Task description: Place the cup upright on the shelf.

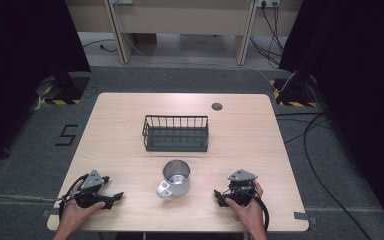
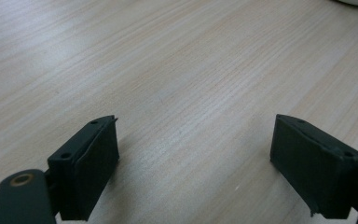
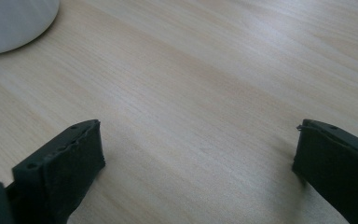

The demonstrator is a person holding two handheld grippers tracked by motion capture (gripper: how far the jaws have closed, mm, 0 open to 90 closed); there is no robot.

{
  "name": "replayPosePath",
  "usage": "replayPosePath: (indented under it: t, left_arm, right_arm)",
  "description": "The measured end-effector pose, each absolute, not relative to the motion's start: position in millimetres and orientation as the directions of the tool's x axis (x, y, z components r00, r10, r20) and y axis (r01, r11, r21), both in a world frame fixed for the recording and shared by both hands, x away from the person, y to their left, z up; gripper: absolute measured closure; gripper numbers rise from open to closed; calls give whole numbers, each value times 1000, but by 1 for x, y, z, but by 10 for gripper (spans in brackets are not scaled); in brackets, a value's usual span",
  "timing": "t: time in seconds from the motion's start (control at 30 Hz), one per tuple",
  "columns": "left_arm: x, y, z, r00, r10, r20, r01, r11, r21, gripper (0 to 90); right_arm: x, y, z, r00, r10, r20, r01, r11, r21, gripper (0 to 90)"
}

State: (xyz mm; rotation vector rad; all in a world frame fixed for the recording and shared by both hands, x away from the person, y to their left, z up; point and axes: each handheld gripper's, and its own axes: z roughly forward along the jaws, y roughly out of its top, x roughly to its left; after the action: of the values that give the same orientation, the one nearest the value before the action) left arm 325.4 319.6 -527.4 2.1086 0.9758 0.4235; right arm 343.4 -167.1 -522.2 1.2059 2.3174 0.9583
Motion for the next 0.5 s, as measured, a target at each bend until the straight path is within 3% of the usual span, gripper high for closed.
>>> replayPosePath:
  t: [0.13, 0.5]
  left_arm:
    - [325, 320, -527, 653, 757, -17, 505, -419, 755, 145]
    - [324, 320, -527, 650, 760, -17, 506, -416, 755, 146]
  right_arm:
    - [341, -169, -520, -595, 804, 7, 551, 401, 732, 170]
    - [337, -160, -511, -695, 719, 3, 414, 397, 819, 152]
